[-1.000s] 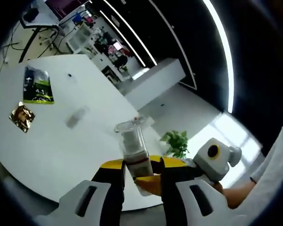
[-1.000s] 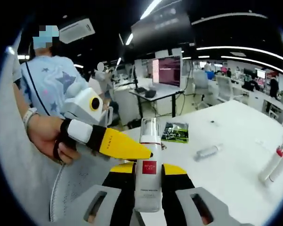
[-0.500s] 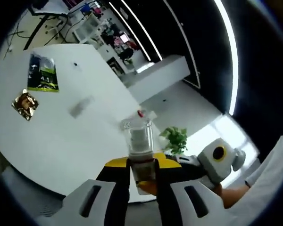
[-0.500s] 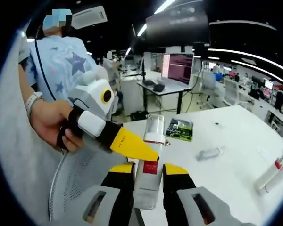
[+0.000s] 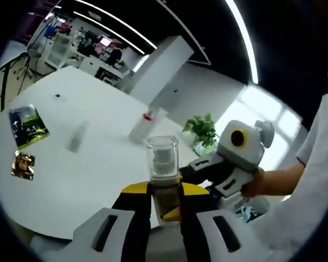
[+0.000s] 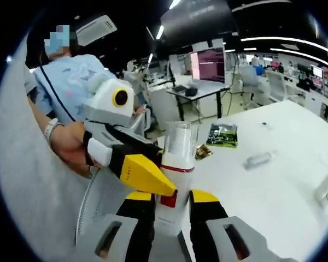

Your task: Arrange the skincare products in the storage area until every visible bottle or jar stands upright without overlapping.

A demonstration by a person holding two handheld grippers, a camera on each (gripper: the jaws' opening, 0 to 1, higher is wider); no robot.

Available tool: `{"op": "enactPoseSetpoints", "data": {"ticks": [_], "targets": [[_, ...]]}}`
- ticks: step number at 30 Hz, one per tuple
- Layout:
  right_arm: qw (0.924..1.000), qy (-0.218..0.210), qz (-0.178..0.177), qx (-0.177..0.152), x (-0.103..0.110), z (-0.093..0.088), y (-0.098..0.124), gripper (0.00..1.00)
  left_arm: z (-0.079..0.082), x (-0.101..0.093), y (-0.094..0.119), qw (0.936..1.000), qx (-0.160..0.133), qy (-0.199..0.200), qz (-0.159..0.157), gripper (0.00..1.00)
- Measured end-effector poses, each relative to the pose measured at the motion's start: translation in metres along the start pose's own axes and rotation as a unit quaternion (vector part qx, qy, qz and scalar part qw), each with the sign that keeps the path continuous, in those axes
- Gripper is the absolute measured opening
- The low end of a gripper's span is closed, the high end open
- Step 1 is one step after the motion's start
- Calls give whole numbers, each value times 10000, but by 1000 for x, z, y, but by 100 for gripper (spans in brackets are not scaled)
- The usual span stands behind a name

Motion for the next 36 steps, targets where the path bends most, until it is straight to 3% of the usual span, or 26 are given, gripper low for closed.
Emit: {"op": "enactPoseSetpoints", "data": {"ticks": [4,7,11,16,21,26,29,36], "targets": [[9998,14,183,92,7,-4,5,18,-3,-10,0,9987,88,-206,-466,13],[9992,-284,266,-132,9,-3,10,17,-1,-8,1,9979,54,-155,-626,14],[9986,-430,212,-206,7,-1,14,16,4,-12,-2,9974,26,-142,-710,14],[9991,-361,71,-229,7,-3,16,16,5,-15,-4,9950,144,-466,-870,14],[9988,-245,428,-53,7,-11,19,17,0,-18,-8,9918,369,-791,-934,14],[9984,-214,529,37,7,-18,23,16,-3,-23,-13,9884,500,-931,-1092,14],[9984,-378,398,-111,3,-16,23,15,1,-20,-15,9887,479,-900,-1097,14],[9984,-491,122,-243,-6,-17,16,14,4,-12,-22,9917,605,-903,-688,16]]}}
Point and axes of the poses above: the point that each gripper's makers call its tool centre point, and the gripper's own axes: y roughly backward along the fingers, x roughly to its left, z roughly out of its top, the point moved 3 cm from there along y, roughly backward along the fingers, and after that the axes turned 9 degrees about x, right-handed, at the moved point
